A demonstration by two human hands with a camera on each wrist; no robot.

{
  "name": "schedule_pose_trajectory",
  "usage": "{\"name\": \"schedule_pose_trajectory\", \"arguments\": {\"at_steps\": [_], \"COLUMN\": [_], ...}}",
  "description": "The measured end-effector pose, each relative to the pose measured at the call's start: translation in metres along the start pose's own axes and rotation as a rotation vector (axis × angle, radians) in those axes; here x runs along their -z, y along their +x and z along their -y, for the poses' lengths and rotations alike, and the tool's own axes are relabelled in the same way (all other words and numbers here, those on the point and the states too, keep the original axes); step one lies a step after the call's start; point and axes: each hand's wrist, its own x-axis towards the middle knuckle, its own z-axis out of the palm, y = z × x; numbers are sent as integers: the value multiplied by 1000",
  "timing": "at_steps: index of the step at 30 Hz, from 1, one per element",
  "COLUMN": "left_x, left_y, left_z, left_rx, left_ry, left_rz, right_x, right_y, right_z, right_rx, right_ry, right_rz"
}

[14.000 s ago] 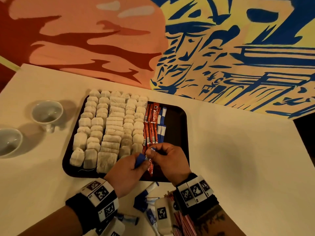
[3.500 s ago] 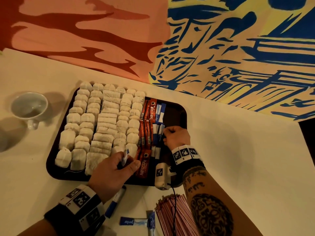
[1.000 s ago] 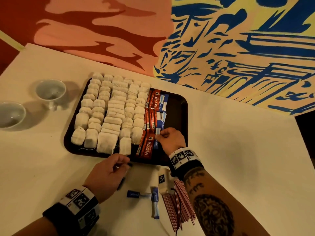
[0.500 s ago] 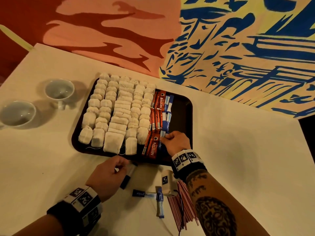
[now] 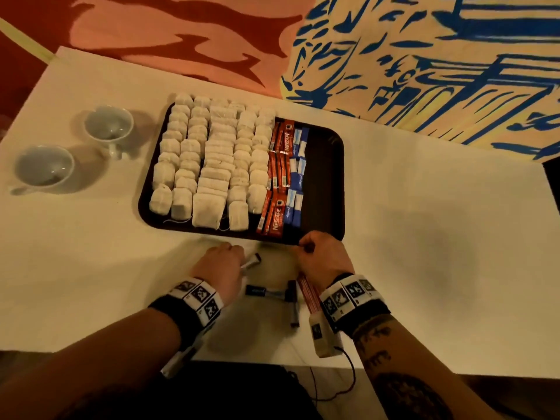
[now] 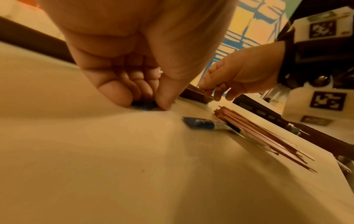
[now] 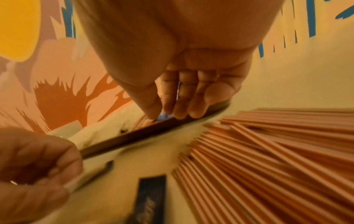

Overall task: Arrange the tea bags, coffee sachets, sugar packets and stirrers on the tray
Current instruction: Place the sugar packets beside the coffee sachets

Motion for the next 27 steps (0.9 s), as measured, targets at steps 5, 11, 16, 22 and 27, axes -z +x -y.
{"name": "schedule_pose_trajectory", "arguments": {"at_steps": [5, 11, 16, 22, 27], "left_x": [1, 0, -16, -22, -17], "left_y": [-9, -20, -12, -10, -11], "left_z": [-11, -26, -29, -28, -38], "left_rx": [-79, -83, -239, -349, -412], "left_ry": [103, -142, 132, 350, 242], "left_rz": [31, 107, 231, 146, 92], "right_x": [-2, 6, 13, 14, 14], "right_y": [1, 19, 28, 31, 32], "right_z": [-12, -15, -17, -17, -18], "right_rx": [57, 35, 1, -18, -17], "right_ry": [18, 7, 47, 92, 109], "right_rz": [-24, 48, 125, 157, 170]}}
